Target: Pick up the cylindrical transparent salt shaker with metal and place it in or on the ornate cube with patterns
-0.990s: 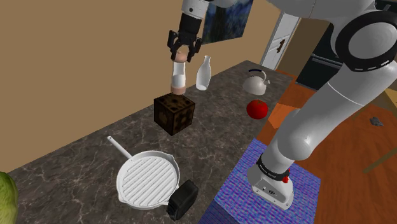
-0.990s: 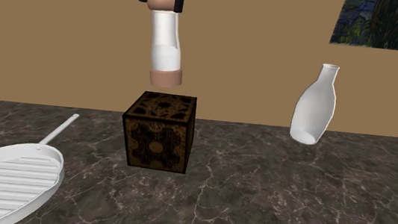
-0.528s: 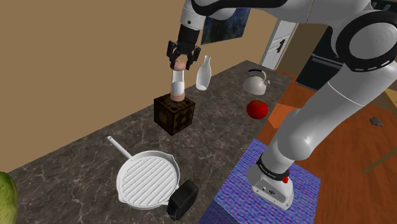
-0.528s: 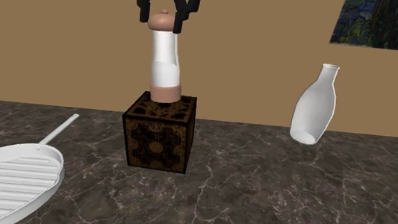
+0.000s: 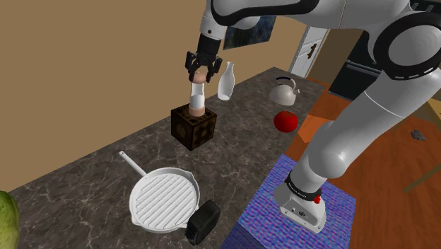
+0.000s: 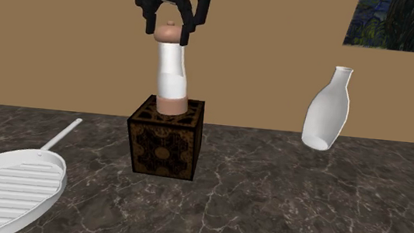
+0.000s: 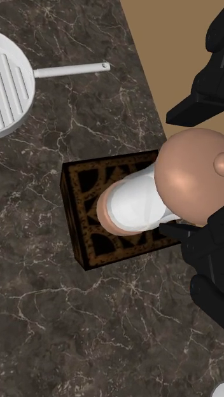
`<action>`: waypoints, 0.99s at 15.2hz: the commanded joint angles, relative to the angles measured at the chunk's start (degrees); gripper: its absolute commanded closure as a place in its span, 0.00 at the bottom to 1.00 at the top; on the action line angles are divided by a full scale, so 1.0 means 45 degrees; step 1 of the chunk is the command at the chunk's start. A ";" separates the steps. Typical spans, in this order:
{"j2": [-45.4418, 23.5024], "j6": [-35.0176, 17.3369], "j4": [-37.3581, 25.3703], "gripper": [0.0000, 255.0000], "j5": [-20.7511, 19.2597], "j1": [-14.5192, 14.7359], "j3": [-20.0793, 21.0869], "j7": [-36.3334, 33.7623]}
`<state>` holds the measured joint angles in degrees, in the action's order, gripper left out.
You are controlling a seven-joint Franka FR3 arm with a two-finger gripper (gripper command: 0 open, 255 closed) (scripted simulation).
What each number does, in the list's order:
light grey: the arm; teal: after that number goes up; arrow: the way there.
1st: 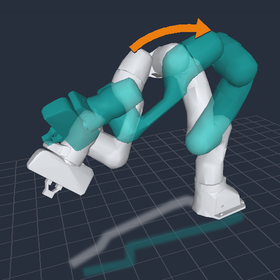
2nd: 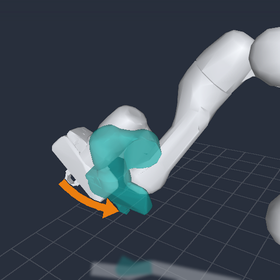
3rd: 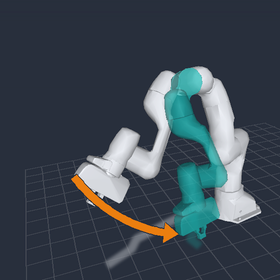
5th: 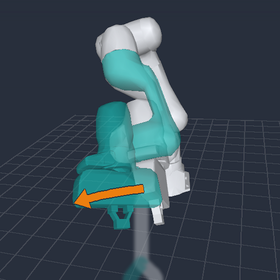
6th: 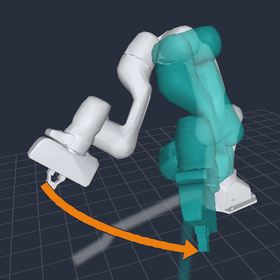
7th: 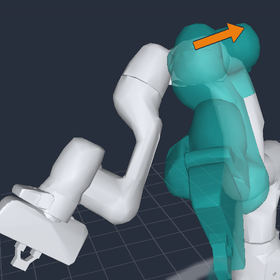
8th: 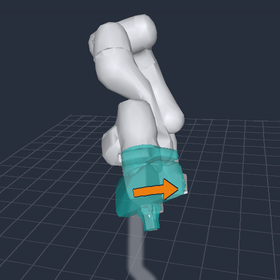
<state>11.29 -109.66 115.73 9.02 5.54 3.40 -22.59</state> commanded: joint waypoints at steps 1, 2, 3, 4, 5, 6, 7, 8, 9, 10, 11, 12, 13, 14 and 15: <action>0.0002 -0.0006 0.0003 1.00 0.0000 0.0000 -0.0001 0.0002; 0.0002 -0.0006 0.0003 1.00 0.0000 0.0000 -0.0001 0.0002; 0.0002 -0.0006 0.0003 0.00 0.0000 0.0000 0.0000 0.0001; 0.0002 -0.0006 0.0003 0.00 0.0000 0.0000 -0.0001 0.0002; 0.0002 -0.0006 0.0004 0.00 0.0000 0.0000 -0.0001 0.0002; 0.0002 -0.0006 0.0003 0.00 0.0000 0.0000 -0.0001 0.0002; 0.0002 -0.0006 0.0003 0.00 0.0000 0.0000 -0.0001 0.0002; 0.0002 -0.0006 0.0003 0.00 0.0000 -0.0001 -0.0001 0.0002; 0.0063 0.0416 -0.0355 0.00 -0.0020 -0.0024 -0.0037 -0.0008; 0.0107 0.0839 -0.0730 0.00 -0.0039 -0.0047 -0.0073 -0.0017; 0.0134 0.1263 -0.1124 0.00 -0.0058 -0.0069 -0.0109 -0.0026; 0.0143 0.1598 -0.1447 0.00 -0.0071 -0.0086 -0.0137 -0.0034; 0.0143 0.1598 -0.1447 0.00 -0.0071 -0.0086 -0.0137 -0.0034; 0.0145 0.1598 -0.1445 0.00 -0.0071 -0.0086 -0.0137 -0.0034; 0.0143 0.1598 -0.1446 0.00 -0.0071 -0.0086 -0.0137 -0.0034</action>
<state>11.90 -102.76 109.43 8.71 5.15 2.79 -22.71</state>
